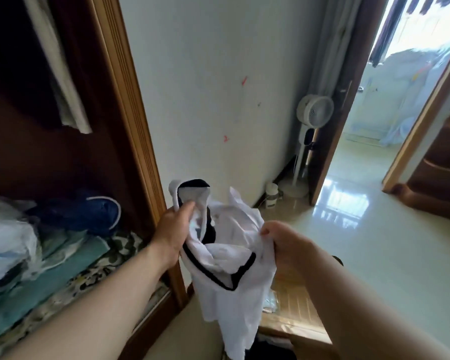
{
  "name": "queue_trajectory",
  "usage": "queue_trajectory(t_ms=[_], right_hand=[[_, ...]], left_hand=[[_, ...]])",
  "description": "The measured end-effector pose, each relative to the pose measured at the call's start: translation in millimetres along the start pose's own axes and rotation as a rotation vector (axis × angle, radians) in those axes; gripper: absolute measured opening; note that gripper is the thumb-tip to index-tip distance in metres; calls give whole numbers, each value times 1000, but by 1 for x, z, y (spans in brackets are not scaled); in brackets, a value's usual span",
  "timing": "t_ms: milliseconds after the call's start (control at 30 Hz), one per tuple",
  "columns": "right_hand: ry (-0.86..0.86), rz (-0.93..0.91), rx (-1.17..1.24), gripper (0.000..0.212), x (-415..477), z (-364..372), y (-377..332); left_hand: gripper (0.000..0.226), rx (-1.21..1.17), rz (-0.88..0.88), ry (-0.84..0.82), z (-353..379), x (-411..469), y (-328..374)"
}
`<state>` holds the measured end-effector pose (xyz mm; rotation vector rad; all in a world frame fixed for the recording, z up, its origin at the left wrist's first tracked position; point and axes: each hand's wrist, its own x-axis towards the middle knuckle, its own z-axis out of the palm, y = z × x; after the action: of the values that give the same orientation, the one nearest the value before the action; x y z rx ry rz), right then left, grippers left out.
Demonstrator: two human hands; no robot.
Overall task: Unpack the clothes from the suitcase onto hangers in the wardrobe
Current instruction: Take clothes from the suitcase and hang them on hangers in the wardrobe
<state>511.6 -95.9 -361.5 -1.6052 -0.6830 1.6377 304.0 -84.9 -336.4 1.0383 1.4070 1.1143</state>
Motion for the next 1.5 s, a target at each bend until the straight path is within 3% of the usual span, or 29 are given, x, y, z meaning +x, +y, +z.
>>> queue_trajectory(t_ms=[133, 167, 233, 300, 433, 633, 733, 900, 1000, 1100, 1267, 1433, 1500], right_hand=[[-48, -70, -125, 7, -28, 22, -42], [-77, -143, -166, 17, -35, 28, -55], [-188, -295, -187, 67, -52, 38, -87], [-342, -397, -202, 81, -68, 46, -110], [-529, -491, -335, 36, -100, 64, -144], [13, -779, -655, 12, -135, 98, -182], [69, -920, -740, 19, -154, 119, -199], [91, -974, -552, 41, -176, 155, -231], [139, -950, -554, 30, -174, 177, -248], [146, -939, -586, 22, -171, 204, -263], [127, -976, -589, 26, -170, 255, -296], [222, -1006, -606, 27, -161, 306, -335], [226, -1013, -610, 23, -159, 333, -354]], left_hand=[[31, 212, 181, -85, -1, -9, 71], [30, 260, 204, -116, -3, -10, 84], [32, 392, 243, -154, -6, -16, 112], [35, 479, 261, -147, -6, -19, 130], [33, 637, 330, -116, -13, -30, 169], [17, 852, 396, -29, -49, -54, 218], [11, 930, 377, 57, -85, -60, 220], [13, 1070, 249, 275, -174, -58, 203], [5, 1067, 236, 517, -214, -61, 208], [8, 946, 212, 614, -240, -60, 230], [24, 459, 57, 506, -282, -52, 279], [21, 532, 69, 172, -329, -47, 326], [20, 480, 148, 180, -350, -37, 346]])
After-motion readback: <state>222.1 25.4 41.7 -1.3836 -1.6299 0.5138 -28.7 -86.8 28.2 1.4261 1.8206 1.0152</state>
